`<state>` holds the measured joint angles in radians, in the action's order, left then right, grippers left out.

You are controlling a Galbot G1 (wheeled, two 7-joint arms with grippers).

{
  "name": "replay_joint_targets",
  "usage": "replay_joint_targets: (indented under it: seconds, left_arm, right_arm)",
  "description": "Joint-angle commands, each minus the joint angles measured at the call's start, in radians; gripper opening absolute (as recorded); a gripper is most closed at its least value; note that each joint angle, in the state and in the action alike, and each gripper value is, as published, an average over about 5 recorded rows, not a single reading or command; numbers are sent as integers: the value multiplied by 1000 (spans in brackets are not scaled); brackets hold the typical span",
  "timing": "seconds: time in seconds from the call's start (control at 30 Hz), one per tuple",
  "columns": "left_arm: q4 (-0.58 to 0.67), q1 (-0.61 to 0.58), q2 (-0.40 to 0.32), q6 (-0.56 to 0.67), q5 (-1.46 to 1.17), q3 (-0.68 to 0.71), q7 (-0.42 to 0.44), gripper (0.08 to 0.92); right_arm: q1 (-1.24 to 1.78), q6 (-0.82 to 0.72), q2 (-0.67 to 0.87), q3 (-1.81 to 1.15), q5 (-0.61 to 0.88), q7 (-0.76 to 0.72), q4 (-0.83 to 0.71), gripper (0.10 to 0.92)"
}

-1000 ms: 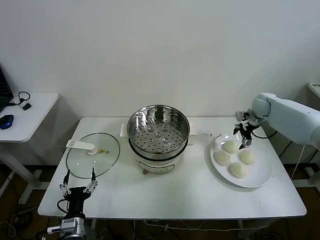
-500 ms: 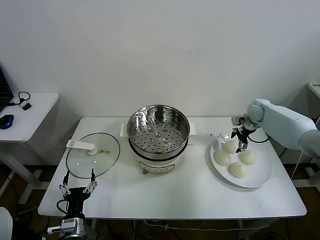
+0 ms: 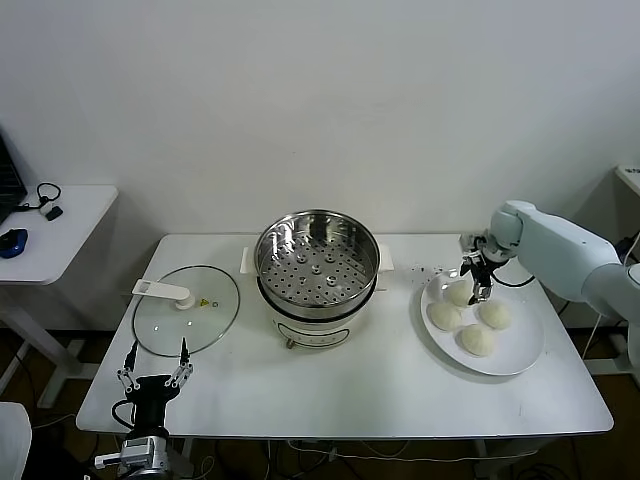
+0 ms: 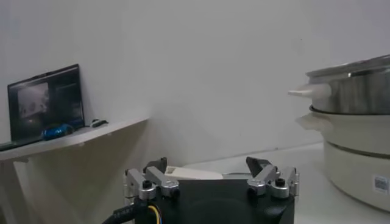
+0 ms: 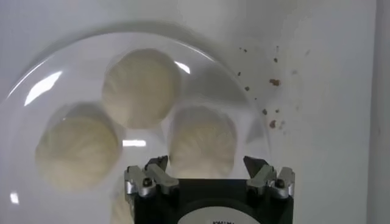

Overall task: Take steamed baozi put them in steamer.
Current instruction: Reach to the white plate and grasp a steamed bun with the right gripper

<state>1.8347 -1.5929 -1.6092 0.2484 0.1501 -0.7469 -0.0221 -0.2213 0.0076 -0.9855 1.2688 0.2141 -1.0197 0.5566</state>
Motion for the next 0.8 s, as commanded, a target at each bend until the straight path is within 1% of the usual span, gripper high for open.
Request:
replay_joint_targets:
  seconds: [0.03,0.63,0.7,0.8]
  left_arm:
    - [-1,1,-49,0,1,0,0,823]
    - [-7,7,-49,2,2,-3,0,823]
    - [-9,8,-49,3,2,-3,-1,823]
    - [-10,9,-49,4,3,-4,-2,823]
  right_arm:
    - [9,0,-11,-14,-5,1,-22,823]
    - [22,-3,-16,-13,-5,-3,-28,823]
    - [22,-2,-18,-13,-6,-2,-32,817]
    - [22,-1,-21,-13,-7,-2,-39,770]
